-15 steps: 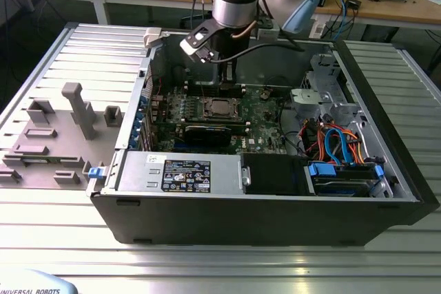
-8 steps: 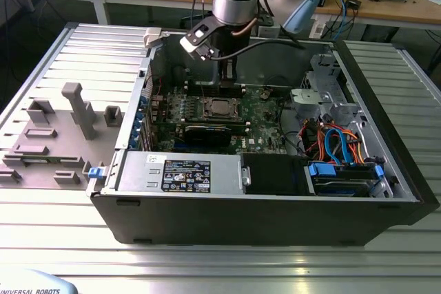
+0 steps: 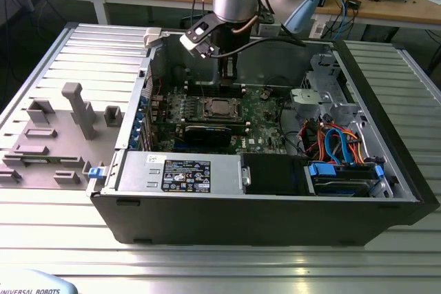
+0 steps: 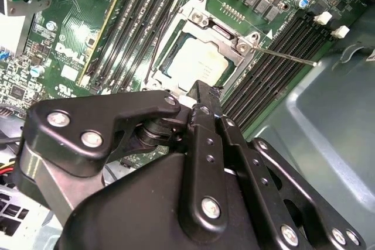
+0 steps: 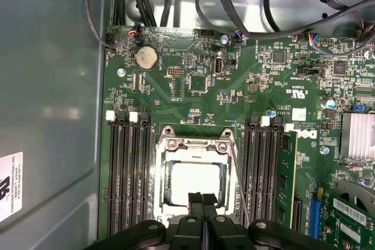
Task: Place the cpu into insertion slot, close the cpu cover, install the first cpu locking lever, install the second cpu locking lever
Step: 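Install the first cpu locking lever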
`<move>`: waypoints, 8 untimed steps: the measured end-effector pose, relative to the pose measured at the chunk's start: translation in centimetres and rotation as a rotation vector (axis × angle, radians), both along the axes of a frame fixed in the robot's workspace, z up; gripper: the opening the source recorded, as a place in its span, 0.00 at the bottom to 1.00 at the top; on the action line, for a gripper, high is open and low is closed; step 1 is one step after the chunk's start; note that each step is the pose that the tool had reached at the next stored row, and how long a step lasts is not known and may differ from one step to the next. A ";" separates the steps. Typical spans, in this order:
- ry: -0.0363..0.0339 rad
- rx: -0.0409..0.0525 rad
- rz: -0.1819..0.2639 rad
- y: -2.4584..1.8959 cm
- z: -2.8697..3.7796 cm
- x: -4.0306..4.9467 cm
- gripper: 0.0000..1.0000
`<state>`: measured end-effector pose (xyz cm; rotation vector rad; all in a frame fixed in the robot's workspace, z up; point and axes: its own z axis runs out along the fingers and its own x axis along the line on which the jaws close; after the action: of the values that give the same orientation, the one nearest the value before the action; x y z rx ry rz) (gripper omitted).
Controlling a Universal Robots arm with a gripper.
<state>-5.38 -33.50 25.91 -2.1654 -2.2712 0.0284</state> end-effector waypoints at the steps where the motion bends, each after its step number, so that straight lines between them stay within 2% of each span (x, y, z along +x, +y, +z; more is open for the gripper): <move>1: 0.0000 0.0000 0.000 0.00 0.02 0.00 0.11; 8: 0.0002 -0.0002 0.000 0.00 0.26 0.00 0.11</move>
<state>-5.39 -33.50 26.17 -2.1654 -2.2713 0.0288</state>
